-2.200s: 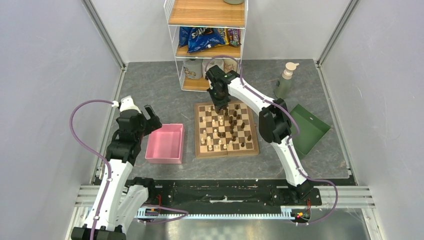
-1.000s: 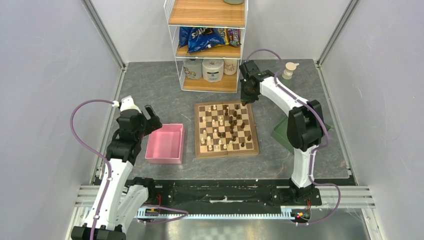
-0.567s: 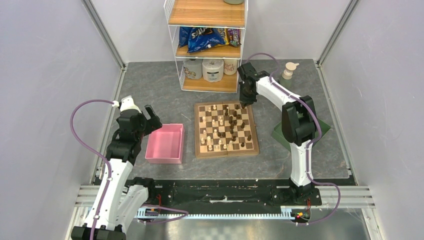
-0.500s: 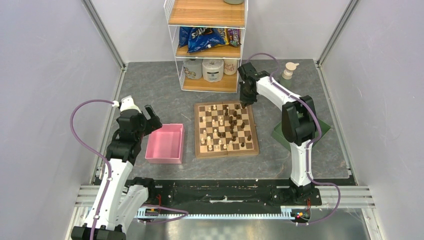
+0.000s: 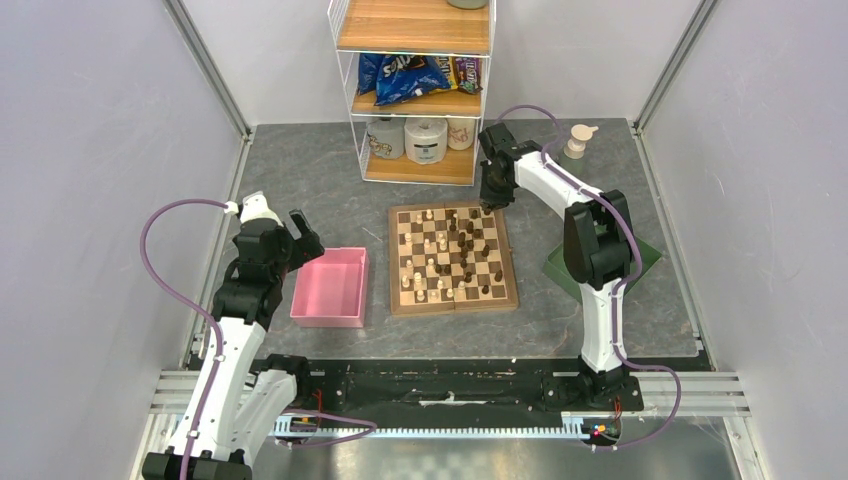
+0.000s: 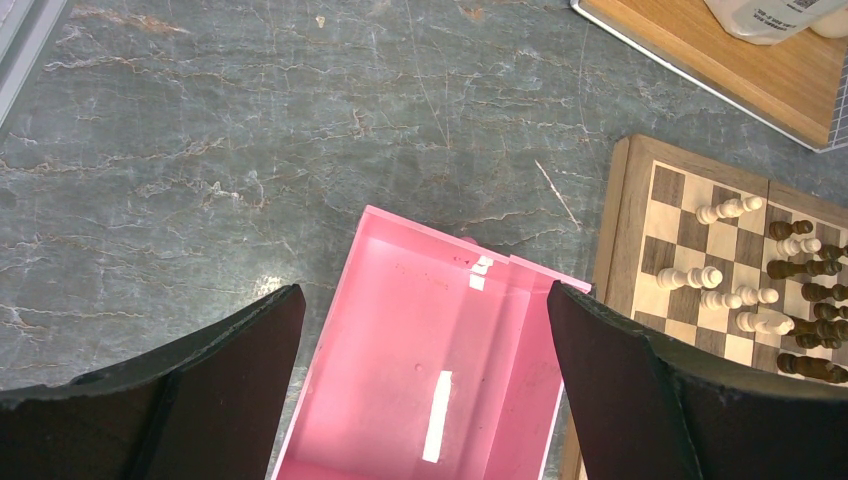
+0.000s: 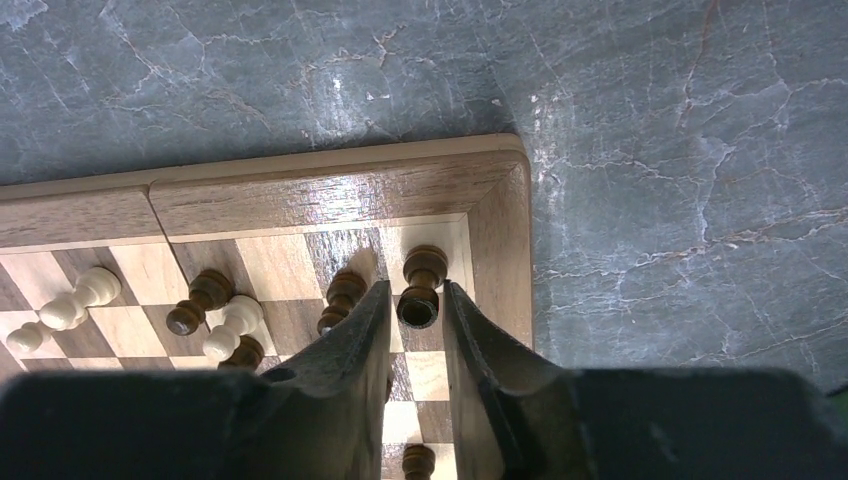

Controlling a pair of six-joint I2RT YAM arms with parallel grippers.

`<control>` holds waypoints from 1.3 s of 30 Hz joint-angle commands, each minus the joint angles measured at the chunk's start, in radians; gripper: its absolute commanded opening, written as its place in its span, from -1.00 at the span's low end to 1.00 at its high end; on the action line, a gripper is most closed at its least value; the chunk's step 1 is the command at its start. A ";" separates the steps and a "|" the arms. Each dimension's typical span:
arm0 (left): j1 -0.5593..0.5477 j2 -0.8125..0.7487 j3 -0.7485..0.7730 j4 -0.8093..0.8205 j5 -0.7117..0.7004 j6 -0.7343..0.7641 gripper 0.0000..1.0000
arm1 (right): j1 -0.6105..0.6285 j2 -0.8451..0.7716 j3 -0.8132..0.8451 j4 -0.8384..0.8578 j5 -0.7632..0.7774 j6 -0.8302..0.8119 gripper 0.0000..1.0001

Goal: Set up the chess pieces on the board

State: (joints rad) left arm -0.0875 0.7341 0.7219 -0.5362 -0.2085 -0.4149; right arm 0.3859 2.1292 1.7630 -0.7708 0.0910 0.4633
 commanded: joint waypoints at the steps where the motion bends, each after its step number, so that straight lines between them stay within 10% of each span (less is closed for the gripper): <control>1: -0.002 -0.003 0.005 0.035 -0.007 -0.027 0.98 | -0.007 -0.001 0.023 0.020 -0.019 0.012 -0.21; 12: -0.001 0.004 0.007 0.033 0.000 -0.028 0.98 | -0.014 -0.141 -0.039 0.016 -0.051 0.018 0.16; 39: -0.001 0.004 0.011 0.028 -0.009 -0.027 0.97 | 0.174 -0.243 -0.118 0.050 -0.025 0.021 0.04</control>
State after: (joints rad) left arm -0.0875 0.7437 0.7219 -0.5362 -0.2081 -0.4152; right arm 0.5606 1.8946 1.6085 -0.7326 0.0246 0.4953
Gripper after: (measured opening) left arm 0.990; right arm 0.520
